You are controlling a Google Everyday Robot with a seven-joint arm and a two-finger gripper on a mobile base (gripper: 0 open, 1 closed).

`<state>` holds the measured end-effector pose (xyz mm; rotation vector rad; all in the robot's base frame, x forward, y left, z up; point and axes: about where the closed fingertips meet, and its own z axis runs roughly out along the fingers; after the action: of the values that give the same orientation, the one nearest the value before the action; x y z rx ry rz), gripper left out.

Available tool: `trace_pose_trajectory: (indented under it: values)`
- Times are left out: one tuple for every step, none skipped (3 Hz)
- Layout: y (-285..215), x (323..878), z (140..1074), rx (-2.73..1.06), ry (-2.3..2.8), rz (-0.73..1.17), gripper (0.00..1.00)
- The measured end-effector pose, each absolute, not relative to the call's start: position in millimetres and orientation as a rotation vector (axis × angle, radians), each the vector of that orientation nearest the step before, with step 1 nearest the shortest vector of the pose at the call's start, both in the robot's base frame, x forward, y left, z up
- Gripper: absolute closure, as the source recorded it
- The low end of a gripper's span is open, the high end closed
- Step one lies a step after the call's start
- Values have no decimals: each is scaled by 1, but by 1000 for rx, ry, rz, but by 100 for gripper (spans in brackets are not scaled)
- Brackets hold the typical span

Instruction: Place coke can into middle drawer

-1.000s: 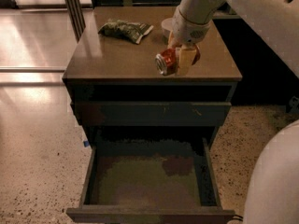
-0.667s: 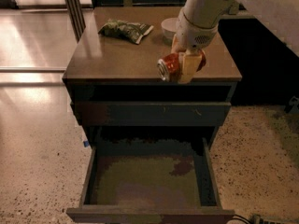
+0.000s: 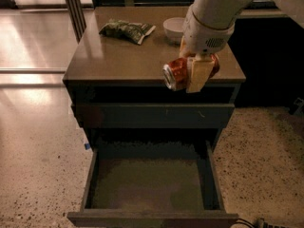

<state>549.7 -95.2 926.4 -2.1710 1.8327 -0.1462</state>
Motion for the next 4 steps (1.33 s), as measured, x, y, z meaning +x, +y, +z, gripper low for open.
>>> trace_pose_trajectory:
  values:
    - [-91, 565, 905, -2179, 1846, -166, 100]
    - [-83, 574, 856, -2193, 1878, -177, 100]
    - [-80, 556, 792, -2200, 1935, -125, 100]
    - [-81, 555, 789, -2186, 1942, -112, 100]
